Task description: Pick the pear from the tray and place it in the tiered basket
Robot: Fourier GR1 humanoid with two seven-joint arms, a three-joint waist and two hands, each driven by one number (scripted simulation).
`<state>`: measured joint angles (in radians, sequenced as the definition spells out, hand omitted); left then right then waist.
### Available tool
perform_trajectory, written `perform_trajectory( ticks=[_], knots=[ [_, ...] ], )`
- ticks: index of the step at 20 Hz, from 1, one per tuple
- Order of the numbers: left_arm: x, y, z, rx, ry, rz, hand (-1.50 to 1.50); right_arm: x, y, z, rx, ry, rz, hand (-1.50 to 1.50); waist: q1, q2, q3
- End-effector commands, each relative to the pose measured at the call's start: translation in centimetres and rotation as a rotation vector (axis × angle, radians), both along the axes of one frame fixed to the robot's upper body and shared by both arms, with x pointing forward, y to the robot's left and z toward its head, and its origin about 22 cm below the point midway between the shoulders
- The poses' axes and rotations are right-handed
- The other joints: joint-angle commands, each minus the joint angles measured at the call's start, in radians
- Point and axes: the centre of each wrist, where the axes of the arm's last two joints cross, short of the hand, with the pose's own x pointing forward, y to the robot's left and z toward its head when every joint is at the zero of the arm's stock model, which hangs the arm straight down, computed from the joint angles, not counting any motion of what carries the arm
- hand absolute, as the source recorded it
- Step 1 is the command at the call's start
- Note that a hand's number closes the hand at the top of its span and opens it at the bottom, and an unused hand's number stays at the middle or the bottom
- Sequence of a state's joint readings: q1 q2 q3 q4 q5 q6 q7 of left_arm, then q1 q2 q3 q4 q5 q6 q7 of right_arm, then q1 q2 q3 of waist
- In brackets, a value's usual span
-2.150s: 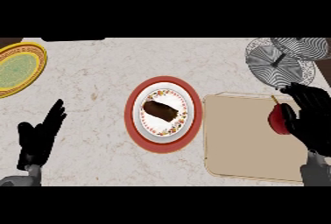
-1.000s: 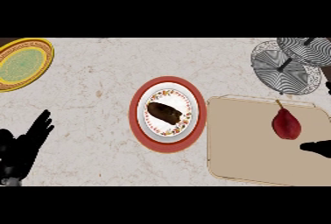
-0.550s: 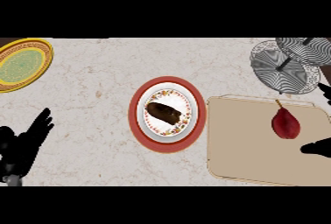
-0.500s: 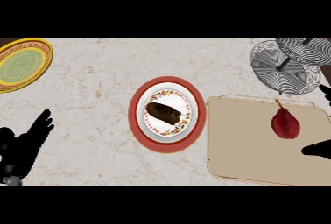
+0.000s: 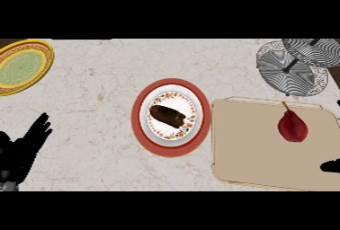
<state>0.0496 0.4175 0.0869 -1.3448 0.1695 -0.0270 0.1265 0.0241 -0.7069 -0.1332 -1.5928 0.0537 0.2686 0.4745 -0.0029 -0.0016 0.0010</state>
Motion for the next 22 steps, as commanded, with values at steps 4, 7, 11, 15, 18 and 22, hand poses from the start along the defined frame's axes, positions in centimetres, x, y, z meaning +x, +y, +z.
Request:
perform_trajectory(
  ticks=[4,7,11,15,18,22],
  knots=[
    [-0.5,-0.2,0.5,-0.014,-0.006,-0.006,0.00,-0.7,-2.5,-0.9,0.045,0.024,0.019,-1.50,0.003,0.001,-0.001],
    [-1.1,-0.4,0.5,0.003,0.013,-0.004,0.00,0.0,-0.5,-2.6,0.060,0.003,0.026,-1.50,0.005,0.001,-0.001],
    [0.0,-1.3,-0.7,0.002,0.003,-0.020,0.00,1.0,-0.4,-3.7,0.059,-0.033,0.016,-1.50,0.004,0.001,-0.001],
    [0.6,-3.2,-0.7,0.004,-0.005,-0.013,0.00,2.3,-0.1,-5.0,0.055,-0.037,0.023,-1.50,0.005,0.002,-0.001],
    [-0.2,-1.1,0.1,0.007,-0.005,-0.002,0.00,1.7,-2.2,-5.0,0.057,-0.030,0.037,-1.50,0.005,0.001,-0.001],
    [-0.1,-0.8,-1.3,-0.005,-0.004,-0.018,0.00,3.7,1.3,-4.7,0.061,-0.035,0.033,-1.50,0.005,0.002,-0.001]
  ],
)
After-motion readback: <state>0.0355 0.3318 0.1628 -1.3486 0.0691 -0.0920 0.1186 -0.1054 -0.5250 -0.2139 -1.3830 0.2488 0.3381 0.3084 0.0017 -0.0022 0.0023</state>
